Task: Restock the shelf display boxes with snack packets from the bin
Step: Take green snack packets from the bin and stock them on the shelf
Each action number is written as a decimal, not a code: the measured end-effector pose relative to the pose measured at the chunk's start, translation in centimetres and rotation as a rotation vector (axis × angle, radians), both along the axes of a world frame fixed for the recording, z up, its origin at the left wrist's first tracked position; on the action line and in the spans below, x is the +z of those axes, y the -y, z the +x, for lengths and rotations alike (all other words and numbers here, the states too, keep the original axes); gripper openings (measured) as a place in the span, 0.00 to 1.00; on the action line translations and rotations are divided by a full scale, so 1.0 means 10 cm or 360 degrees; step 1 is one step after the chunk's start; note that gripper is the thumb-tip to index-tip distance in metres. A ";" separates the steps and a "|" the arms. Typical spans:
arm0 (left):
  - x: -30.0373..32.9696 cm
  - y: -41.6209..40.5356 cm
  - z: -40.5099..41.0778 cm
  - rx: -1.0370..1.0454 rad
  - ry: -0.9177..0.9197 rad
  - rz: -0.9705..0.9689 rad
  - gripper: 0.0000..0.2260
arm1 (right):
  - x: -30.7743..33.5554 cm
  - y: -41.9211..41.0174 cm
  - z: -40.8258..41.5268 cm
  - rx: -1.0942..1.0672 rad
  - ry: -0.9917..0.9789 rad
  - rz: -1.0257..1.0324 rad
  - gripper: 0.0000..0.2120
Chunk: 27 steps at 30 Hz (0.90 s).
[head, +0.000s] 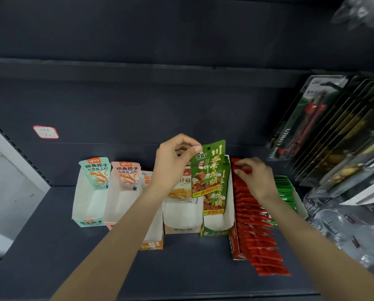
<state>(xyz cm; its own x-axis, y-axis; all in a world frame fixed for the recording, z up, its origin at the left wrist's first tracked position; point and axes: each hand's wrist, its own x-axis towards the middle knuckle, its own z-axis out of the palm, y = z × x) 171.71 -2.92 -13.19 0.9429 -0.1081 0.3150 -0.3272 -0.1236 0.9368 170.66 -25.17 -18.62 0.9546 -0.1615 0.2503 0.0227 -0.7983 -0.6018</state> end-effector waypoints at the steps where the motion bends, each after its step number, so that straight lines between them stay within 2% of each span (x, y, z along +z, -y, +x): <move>1: 0.00 0.06 0.03 -0.0026 -0.0002 -0.0011 0.07 | -0.01 0.03 -0.03 -0.0020 0.0014 0.0009 0.09; 4: -0.04 0.24 0.13 -0.0086 -0.0036 -0.0025 0.08 | -0.01 0.07 -0.07 -0.0023 -0.0030 0.0150 0.14; 7: -0.17 0.36 0.22 -0.0122 -0.0036 0.0044 0.08 | 0.08 0.03 -0.07 0.0117 -0.0059 0.0480 0.23; 9: -0.27 0.40 0.27 -0.0142 -0.0047 0.0122 0.08 | 0.15 -0.01 -0.04 0.0196 -0.0037 0.0590 0.22; 12: -0.40 0.40 0.34 -0.0132 -0.0037 0.0248 0.06 | 0.17 -0.04 0.02 0.0169 0.0015 0.0506 0.10; 14: -0.50 0.37 0.37 -0.0133 -0.0016 0.0426 0.02 | 0.14 -0.05 0.04 0.0139 -0.0026 0.0423 0.07; 18: -0.62 0.33 0.39 -0.0139 0.0078 0.0901 0.04 | 0.01 -0.10 0.08 0.0130 -0.0131 0.0278 0.06; 22: -0.62 0.38 0.34 -0.0113 0.0312 0.1321 0.07 | -0.08 -0.11 0.13 0.0094 -0.0146 0.0186 0.07; 24: -0.63 0.41 0.34 -0.0123 0.0438 0.1471 0.09 | -0.09 -0.12 0.15 0.0078 -0.0178 0.0119 0.07; 27: -0.67 0.42 0.36 -0.0151 0.0475 0.1547 0.11 | -0.09 -0.12 0.16 0.0062 -0.0207 0.0080 0.07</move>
<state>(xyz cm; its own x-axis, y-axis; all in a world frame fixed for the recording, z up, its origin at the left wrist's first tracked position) 175.33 -7.15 -19.87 0.8146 -0.5122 0.2721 -0.5788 -0.7484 0.3238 172.24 -23.93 -19.53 0.9842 -0.1330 0.1166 -0.0278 -0.7673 -0.6407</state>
